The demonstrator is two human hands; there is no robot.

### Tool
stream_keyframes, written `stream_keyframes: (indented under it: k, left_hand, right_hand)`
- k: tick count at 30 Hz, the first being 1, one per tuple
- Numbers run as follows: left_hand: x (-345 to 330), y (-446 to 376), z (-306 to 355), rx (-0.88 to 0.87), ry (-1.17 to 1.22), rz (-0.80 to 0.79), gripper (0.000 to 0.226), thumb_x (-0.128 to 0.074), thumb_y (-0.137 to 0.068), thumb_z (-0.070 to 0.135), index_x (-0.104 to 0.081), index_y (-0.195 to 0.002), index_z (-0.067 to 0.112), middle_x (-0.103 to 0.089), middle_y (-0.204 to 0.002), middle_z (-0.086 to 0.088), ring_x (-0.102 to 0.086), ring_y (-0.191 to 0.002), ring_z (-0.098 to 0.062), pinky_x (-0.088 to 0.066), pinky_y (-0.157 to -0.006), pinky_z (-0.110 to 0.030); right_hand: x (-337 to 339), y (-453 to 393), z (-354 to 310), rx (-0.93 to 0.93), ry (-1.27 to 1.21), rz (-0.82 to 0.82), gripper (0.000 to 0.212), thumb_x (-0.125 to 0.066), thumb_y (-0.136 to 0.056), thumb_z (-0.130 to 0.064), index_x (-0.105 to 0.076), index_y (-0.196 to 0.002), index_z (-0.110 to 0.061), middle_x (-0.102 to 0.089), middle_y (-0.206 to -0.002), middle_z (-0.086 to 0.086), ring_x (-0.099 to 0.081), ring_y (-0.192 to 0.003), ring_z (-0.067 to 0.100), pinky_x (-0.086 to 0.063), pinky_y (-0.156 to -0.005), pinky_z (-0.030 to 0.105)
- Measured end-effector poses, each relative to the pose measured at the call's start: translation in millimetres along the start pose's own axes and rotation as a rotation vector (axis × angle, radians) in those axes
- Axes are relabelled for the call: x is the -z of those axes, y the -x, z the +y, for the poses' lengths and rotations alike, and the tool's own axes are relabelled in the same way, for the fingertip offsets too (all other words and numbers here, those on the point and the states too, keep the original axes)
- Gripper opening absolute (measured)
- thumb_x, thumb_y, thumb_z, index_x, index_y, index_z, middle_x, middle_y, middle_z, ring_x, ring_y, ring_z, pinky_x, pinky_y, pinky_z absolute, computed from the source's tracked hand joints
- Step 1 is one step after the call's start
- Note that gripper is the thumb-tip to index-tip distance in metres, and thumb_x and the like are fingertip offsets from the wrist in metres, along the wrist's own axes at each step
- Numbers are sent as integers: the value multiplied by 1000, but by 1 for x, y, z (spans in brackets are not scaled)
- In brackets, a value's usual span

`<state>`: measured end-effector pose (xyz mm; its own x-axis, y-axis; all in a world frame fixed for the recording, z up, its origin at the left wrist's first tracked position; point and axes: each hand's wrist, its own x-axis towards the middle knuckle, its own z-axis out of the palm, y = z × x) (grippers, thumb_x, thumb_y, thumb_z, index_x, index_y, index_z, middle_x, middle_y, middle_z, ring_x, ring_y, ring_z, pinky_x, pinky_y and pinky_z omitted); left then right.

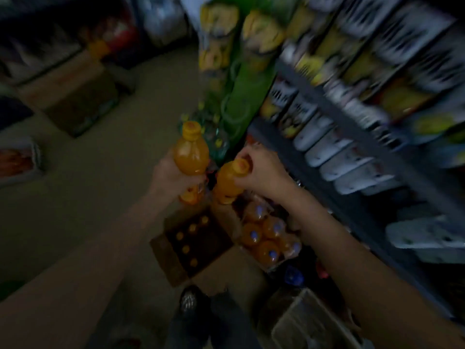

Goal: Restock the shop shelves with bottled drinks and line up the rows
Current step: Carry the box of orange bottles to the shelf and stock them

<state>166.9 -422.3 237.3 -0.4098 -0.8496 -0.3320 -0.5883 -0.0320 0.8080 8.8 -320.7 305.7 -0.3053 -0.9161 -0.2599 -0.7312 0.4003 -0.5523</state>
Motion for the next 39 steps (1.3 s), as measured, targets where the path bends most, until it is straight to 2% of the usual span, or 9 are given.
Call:
stream_keyframes:
  k: [4, 9, 12, 15, 20, 28, 31, 34, 39]
  left_hand:
    - [20, 9, 141, -249, -48, -37, 85, -85, -60, 28, -42, -133, 16, -54, -128, -10, -50, -118, -29, -43, -91, -36]
    - [6, 43, 281, -500, -43, -104, 66, -88, -52, 36, -55, -105, 15, -62, -99, -9, -60, -96, -26, -45, -72, -33]
    - [-18, 67, 350, -661, -13, -138, 54, -88, -51, 37, -53, -90, 23, -62, -92, -6, -61, -88, -22, -48, -73, -33]
    - [-54, 91, 407, -794, -8, -162, 57, -84, -55, 42, -59, -100, 17, -65, -96, -8, -62, -95, -27, -47, -74, -33]
    - [-120, 123, 471, -890, 64, -271, 61, -84, -64, 23, -53, -116, 13, -60, -109, -6, -57, -102, -20, -42, -77, -27]
    - [-199, 124, 510, -814, 68, -325, 66, -83, -65, 24, -51, -122, 18, -60, -116, -5, -56, -110, -23, -46, -88, -33]
    - [-215, 122, 521, -772, 75, -292, 62, -81, -67, 26, -52, -121, 16, -61, -116, -6, -57, -109, -24, -47, -92, -37]
    - [-223, 117, 531, -738, 48, -316, 65, -80, -67, 31, -50, -123, 18, -61, -118, -6, -56, -110, -24, -46, -96, -40]
    - [-228, 111, 525, -780, -93, -361, 71, -77, -73, 28, -37, -130, 15, -55, -126, -6, -51, -119, -25, -42, -98, -39]
  right_hand:
    - [130, 63, -29, 4, -131, 333, 22, -74, -74, -17, -62, -93, -15, -58, -91, -1, -52, -84, 13, -38, -71, 26]
    - [251, 144, -36, 3, -227, 852, 17, -77, -73, -26, -63, -74, -17, -59, -65, -9, -55, -60, 0, -43, -57, 15]
    - [313, 182, -14, -53, -391, 1172, 31, -74, -74, -38, -67, -81, -9, -63, -72, 1, -58, -68, 9, -49, -63, 30]
    - [350, 214, 16, -33, -716, 1531, 28, -70, -78, -38, -62, -75, -12, -61, -73, 4, -58, -67, 9, -49, -64, 31]
    - [372, 253, 64, -51, -479, 1888, 19, -62, -88, -30, -52, -91, -14, -54, -80, -5, -49, -69, -1, -40, -67, 13]
    - [403, 258, 132, -77, -381, 1901, 25, -62, -88, -23, -49, -103, -7, -51, -88, -5, -47, -74, -5, -39, -69, 2]
    - [422, 250, 143, -130, -473, 1669, 39, -60, -89, -23, -44, -123, -14, -56, -102, -10, -52, -89, -8, -39, -81, 8]
    - [415, 237, 161, -189, -420, 1394, 68, -70, -81, -23, -33, -137, -22, -53, -127, 4, -52, -114, 15, -44, -94, 30]
    - [391, 245, 176, -180, -408, 1289, 93, -74, -76, -8, -15, -144, -29, -45, -129, -3, -46, -117, 11, -42, -97, 31]
